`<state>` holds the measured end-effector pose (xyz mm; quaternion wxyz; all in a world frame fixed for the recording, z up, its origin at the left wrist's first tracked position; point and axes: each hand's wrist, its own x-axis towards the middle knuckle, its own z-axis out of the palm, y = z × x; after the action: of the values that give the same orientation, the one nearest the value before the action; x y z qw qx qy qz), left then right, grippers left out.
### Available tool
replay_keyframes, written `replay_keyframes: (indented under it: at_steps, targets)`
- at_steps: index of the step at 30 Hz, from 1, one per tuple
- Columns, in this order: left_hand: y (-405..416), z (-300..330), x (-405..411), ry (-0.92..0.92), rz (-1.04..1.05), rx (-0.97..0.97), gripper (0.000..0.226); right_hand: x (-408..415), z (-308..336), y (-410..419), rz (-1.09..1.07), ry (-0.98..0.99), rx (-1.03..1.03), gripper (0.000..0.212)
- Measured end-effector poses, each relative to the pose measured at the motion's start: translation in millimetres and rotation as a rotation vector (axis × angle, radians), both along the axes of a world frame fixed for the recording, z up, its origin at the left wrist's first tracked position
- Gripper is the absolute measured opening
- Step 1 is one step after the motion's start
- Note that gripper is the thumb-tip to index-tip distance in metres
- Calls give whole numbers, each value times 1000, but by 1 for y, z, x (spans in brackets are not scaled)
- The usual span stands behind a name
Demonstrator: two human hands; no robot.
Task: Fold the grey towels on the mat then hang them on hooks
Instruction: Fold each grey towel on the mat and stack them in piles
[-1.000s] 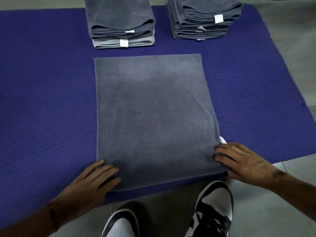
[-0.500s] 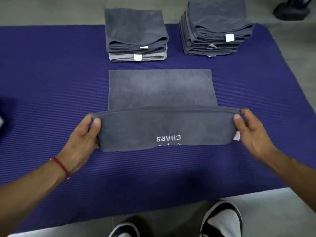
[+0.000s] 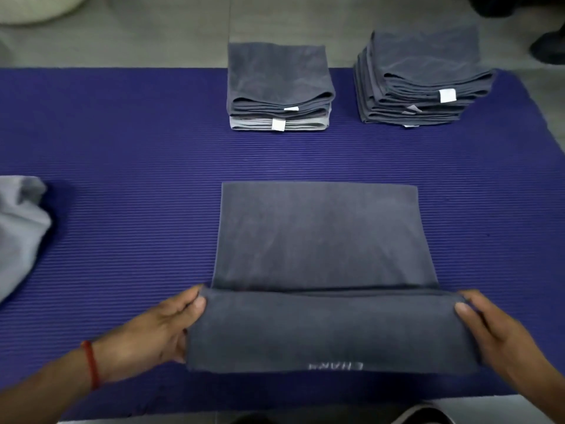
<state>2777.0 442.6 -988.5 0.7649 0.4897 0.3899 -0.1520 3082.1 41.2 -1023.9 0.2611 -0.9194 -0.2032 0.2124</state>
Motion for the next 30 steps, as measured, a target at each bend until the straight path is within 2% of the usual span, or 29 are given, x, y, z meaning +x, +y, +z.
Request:
replay_keyframes:
  at_steps: [3, 5, 7, 10, 14, 17, 20, 25, 30]
  targets:
    - [-2, -2, -5, -26, 43, 72, 33, -3, -2, 0, -73, 28, 68, 21]
    - [7, -4, 10, -59, 82, 196, 35, 9, 8, 20, -102, -11, 119, 29]
    - [22, -6, 36, -112, 128, 342, 31, 31, 19, 49, -129, -40, 162, 19]
    - [53, -12, 85, -163, 84, 593, 23, 73, 17, 91, -208, -92, 200, 17]
    - [92, -42, 128, -2, -52, 824, 22, 111, -16, 125, -244, -32, 112, 16]
    - [94, -51, 134, 126, -100, 882, 32, 113, -29, 136, -275, 1, 54, 28]
    - [95, -59, 132, 112, -71, 953, 28, 108, -29, 131, -268, -76, 69, 24]
    - [100, -69, 130, 103, 43, 959, 24, 118, -18, 141, -248, -200, 108, 23]
    - [103, -68, 138, 124, 102, 915, 24, 120, -26, 150, -305, -128, 16, 33]
